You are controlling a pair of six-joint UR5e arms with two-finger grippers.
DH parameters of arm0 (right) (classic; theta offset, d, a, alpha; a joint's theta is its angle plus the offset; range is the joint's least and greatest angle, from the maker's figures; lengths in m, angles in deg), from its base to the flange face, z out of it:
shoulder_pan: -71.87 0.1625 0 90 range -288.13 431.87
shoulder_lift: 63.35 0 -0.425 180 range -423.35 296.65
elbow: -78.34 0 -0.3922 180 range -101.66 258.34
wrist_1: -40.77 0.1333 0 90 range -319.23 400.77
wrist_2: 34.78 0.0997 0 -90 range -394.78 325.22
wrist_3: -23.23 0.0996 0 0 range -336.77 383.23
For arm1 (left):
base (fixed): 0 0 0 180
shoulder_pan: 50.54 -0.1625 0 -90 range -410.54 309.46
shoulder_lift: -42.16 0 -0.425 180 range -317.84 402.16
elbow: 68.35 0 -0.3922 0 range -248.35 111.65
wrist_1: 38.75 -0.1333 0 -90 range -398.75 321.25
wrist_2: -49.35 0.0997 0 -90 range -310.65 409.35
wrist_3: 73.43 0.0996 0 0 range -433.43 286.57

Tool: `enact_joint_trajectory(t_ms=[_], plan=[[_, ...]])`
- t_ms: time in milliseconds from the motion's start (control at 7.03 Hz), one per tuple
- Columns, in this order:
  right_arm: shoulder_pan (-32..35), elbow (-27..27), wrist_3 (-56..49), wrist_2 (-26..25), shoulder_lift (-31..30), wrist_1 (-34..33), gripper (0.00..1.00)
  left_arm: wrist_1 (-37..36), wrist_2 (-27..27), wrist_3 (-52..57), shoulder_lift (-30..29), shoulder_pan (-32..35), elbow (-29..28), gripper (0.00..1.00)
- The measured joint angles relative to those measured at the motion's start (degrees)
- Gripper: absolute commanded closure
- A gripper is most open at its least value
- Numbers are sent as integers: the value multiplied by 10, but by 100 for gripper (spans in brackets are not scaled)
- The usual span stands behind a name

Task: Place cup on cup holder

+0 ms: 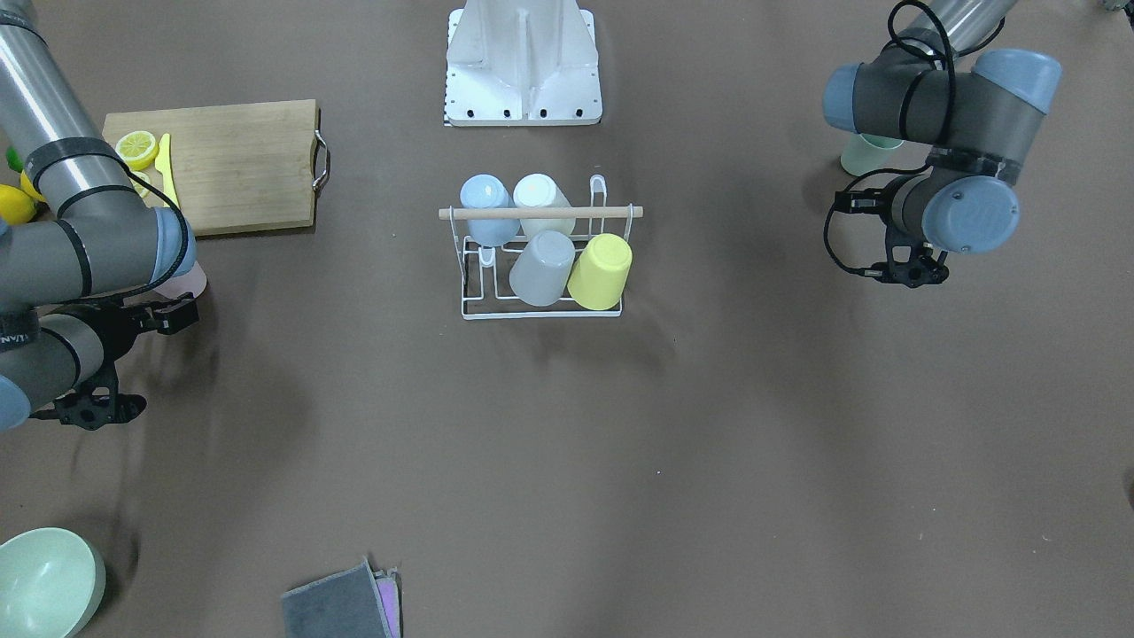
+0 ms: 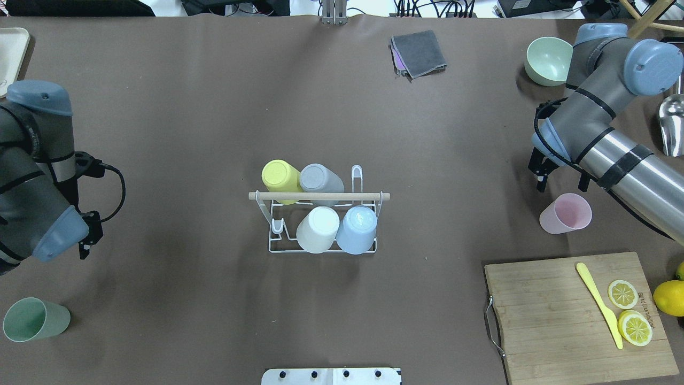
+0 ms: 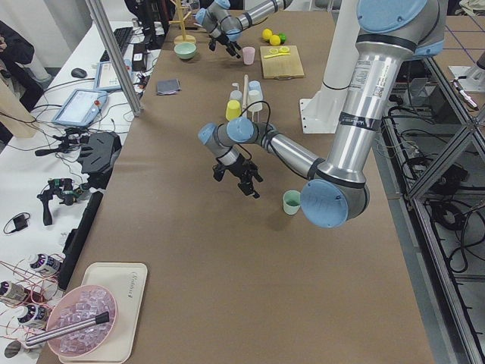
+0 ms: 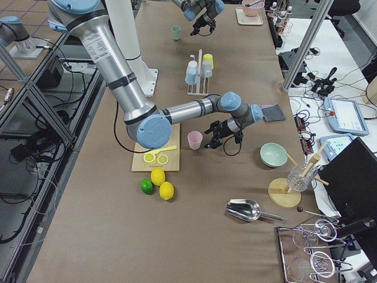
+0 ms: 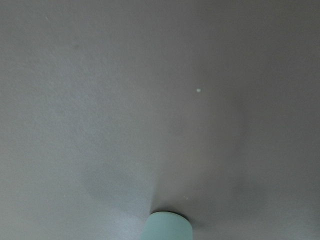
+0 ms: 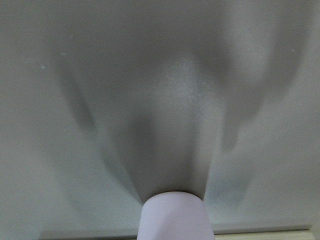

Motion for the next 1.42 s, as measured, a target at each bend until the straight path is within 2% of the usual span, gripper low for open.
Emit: enact_joint_trajectory(t_ms=[426, 1422], plan=[[-8, 5, -3, 1, -4, 0, 5, 4, 5, 3, 29, -35, 3, 2], [-28, 6, -21, 1, -19, -5, 5, 8, 7, 3, 41, -80, 4, 2]])
